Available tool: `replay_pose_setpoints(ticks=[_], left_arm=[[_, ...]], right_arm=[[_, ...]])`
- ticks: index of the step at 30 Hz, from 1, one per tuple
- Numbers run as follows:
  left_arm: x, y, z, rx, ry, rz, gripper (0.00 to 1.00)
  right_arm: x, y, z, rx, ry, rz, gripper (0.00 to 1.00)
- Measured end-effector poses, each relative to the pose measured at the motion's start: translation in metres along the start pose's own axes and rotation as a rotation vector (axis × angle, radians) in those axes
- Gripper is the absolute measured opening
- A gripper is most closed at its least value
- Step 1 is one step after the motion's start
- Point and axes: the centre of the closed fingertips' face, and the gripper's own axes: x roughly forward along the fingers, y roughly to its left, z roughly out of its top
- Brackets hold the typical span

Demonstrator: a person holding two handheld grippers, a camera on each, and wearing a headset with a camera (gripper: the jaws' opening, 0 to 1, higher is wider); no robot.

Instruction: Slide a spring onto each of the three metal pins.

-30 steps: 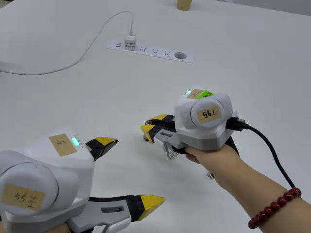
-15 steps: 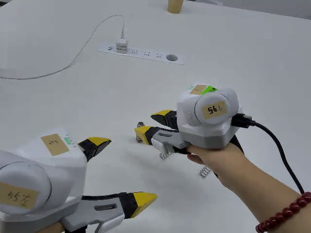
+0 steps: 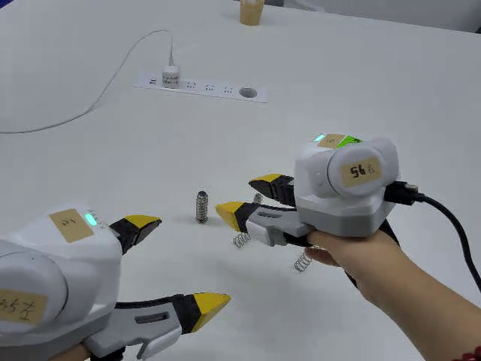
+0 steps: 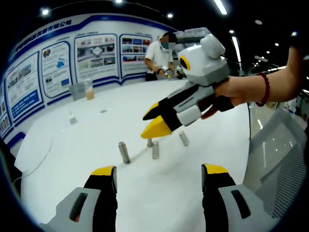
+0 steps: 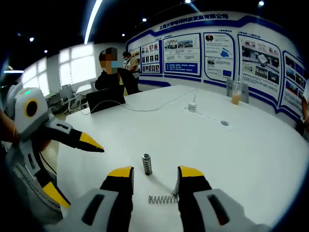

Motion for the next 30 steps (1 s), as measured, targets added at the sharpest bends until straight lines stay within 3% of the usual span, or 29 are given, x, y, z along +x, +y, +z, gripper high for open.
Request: replay_pose_setpoints(ticks=[15, 30], left_arm=[[0.019, -0.005, -0.002, 0.055, 0.038, -0.025, 0.65], [0.045, 0.004, 0.000, 0.066, 0.056, -0.017, 0.52]], right_arm=[[-0.042, -0.017, -0.013, 0.050, -0.018, -0.034, 0.41], [-0.068, -0.018, -0.036, 0.076, -0.024, -0.002, 0.42]])
